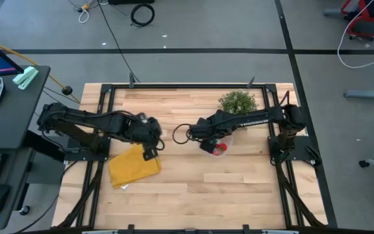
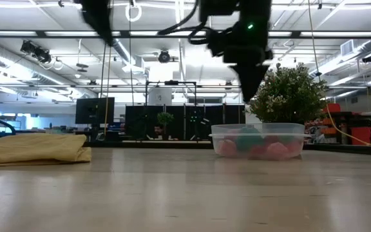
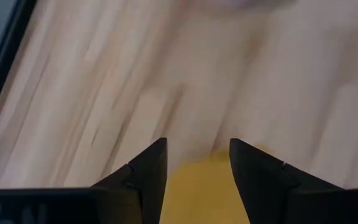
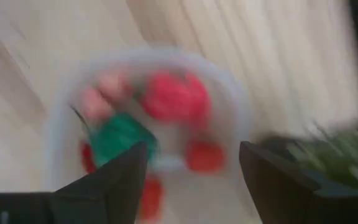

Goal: Pick and placing Produce into tupperware
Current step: Return to Home Position

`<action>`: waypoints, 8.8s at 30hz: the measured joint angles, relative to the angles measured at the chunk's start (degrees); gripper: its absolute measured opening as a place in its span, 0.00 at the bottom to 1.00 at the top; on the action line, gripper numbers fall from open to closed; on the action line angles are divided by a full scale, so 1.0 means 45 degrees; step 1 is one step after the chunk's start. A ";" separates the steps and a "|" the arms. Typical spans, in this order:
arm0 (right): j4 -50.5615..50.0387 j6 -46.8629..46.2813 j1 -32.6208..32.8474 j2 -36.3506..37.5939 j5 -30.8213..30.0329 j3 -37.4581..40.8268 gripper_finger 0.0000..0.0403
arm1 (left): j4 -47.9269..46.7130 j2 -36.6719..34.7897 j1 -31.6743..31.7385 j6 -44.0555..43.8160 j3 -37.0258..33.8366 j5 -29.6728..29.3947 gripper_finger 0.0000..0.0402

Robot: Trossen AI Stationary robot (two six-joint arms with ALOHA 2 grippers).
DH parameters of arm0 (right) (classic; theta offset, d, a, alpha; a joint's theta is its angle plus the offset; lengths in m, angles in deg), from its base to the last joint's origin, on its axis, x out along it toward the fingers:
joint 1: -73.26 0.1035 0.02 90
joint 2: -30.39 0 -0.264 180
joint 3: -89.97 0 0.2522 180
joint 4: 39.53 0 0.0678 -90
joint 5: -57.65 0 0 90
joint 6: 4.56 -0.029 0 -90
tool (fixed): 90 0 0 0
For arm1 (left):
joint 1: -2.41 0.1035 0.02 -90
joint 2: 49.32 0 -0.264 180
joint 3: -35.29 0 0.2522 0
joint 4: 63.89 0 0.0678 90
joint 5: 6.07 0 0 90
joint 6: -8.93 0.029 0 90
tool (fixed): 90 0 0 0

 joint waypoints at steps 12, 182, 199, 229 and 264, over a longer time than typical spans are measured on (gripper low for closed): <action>-0.4198 -0.4544 0.3479 0.6044 -0.4574 0.0034 0.64 | -0.5034 -0.3773 -0.1365 -0.5937 -0.0005 -0.2998 0.46; 1.8310 0.2156 0.0870 1.8151 0.3784 1.9122 0.64 | 1.7924 -1.1200 0.0646 0.3749 -1.7262 -0.0123 0.44; 1.6285 0.2166 0.0870 1.8863 0.3827 1.9428 0.64 | 1.7919 -1.4110 0.0650 0.3749 -1.7267 -0.0166 0.44; 1.6217 0.2161 0.0870 1.8621 0.3832 1.9438 0.64 | 1.8236 -1.7788 0.0651 0.3754 -1.7277 -0.0172 0.45; 1.6061 0.2161 0.0870 1.7981 0.3798 1.9263 0.64 | 1.7028 -1.7728 0.1175 0.3759 -1.7277 -0.0172 0.44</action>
